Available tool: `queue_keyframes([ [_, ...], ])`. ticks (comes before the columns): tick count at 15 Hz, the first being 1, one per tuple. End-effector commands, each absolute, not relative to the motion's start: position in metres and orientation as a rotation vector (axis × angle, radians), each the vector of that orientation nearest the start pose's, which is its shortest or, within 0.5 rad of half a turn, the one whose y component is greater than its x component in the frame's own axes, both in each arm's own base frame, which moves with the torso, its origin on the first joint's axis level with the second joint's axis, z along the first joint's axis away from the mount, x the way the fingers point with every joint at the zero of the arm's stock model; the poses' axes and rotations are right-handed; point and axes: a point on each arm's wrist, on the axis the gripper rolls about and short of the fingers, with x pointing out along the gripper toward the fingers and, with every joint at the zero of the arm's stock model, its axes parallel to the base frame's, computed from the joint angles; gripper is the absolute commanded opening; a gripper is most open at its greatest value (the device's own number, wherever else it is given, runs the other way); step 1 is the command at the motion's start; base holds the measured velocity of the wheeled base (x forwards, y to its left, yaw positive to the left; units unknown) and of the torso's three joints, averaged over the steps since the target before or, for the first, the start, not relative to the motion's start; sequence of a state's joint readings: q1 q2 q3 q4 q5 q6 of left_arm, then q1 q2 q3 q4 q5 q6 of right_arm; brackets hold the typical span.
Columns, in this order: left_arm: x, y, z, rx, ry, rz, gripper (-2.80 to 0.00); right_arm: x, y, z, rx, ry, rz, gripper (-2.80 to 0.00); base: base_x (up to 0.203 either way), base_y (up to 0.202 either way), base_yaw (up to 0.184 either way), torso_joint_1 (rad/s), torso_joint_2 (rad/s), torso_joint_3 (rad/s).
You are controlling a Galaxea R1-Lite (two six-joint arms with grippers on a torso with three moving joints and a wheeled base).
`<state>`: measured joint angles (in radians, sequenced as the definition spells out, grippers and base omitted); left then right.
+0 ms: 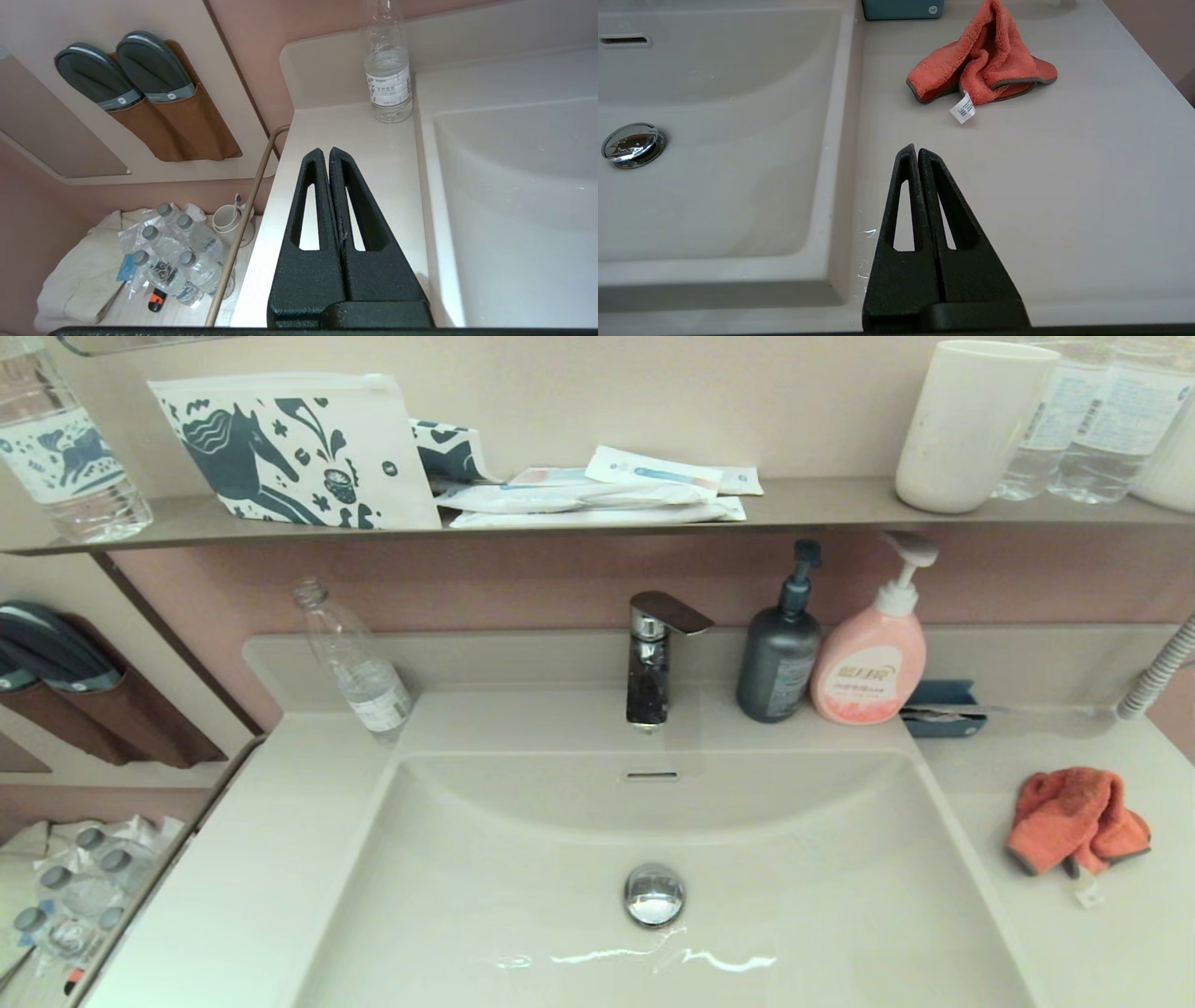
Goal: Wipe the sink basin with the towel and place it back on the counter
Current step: Pick up the cloth
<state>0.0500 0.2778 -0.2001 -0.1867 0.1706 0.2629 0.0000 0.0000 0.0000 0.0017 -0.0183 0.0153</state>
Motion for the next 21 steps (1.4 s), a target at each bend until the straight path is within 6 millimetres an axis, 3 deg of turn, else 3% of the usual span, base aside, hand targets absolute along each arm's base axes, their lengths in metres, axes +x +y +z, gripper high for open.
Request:
queue_keyframes([
  [1, -0.016, 0.003, 0.147, 0.253, -0.131, 0.218, -2.80, -0.023, 0.000, 0.075, 0.015, 0.001, -0.018, -2.80, 0.000, 0.000, 0.000, 0.000, 0.00, 0.000],
  [7, -0.020, -0.001, 0.131, 0.083, -0.134, -0.012, -2.80, -0.023, 0.000, 0.075, 0.015, 0.001, -0.018, -2.80, 0.000, 0.000, 0.000, 0.000, 0.00, 0.000],
  [17, -0.024, -0.001, 0.082, 0.094, -0.041, -0.026, -2.80, -0.023, 0.000, 0.075, 0.015, 0.001, -0.018, -2.80, 0.000, 0.000, 0.000, 0.000, 0.00, 0.000],
  [21, -0.023, -0.001, 0.077, 0.088, -0.018, -0.021, -2.80, -0.023, 0.000, 0.075, 0.015, 0.001, -0.018, -2.80, 0.000, 0.000, 0.000, 0.000, 0.00, 0.000],
])
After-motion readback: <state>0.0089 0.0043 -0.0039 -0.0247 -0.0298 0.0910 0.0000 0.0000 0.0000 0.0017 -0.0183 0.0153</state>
